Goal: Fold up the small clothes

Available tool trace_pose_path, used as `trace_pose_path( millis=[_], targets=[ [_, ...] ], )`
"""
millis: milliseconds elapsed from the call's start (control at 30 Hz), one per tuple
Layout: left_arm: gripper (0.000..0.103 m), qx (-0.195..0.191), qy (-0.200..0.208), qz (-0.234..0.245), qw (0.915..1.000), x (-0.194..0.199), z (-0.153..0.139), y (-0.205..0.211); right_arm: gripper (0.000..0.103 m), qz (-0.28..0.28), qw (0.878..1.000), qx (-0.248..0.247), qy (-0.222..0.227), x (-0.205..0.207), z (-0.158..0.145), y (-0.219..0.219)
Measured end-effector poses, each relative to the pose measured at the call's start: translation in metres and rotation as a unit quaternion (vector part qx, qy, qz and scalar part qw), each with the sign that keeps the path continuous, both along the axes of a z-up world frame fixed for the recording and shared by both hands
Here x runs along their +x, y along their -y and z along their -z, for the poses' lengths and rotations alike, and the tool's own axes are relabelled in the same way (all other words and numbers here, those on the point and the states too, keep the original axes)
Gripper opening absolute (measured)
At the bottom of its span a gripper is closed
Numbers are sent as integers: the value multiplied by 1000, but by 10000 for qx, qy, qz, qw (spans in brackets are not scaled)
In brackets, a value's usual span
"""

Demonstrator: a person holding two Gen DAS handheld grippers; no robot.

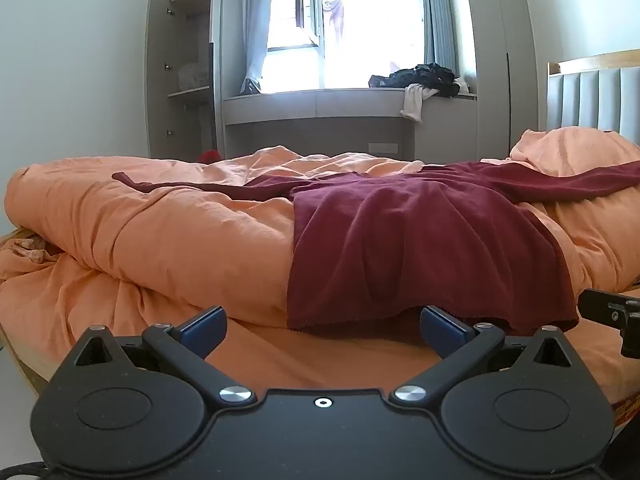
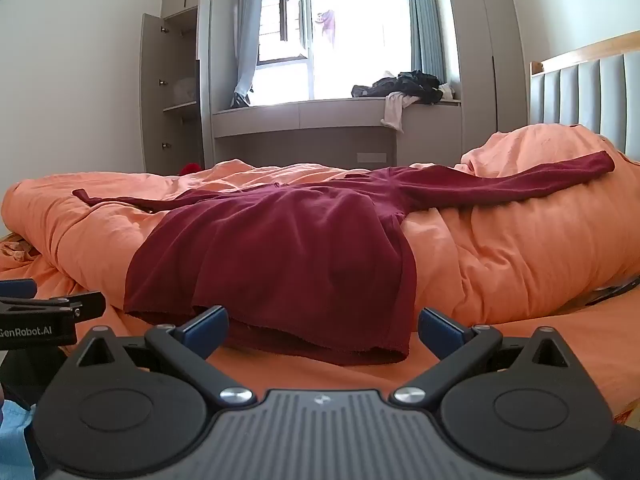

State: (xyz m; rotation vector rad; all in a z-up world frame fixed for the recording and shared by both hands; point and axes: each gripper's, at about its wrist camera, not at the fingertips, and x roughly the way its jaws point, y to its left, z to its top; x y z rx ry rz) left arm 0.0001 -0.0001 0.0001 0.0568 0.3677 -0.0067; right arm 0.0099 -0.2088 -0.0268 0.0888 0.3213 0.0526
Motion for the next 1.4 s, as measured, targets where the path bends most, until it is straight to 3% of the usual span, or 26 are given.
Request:
trace_pose_path(
  millis=[1400],
  targets=[
    [103, 55, 66, -130, 9999, -4, 0, 4, 103, 47, 10000, 7, -10, -5, -4, 1]
  ],
)
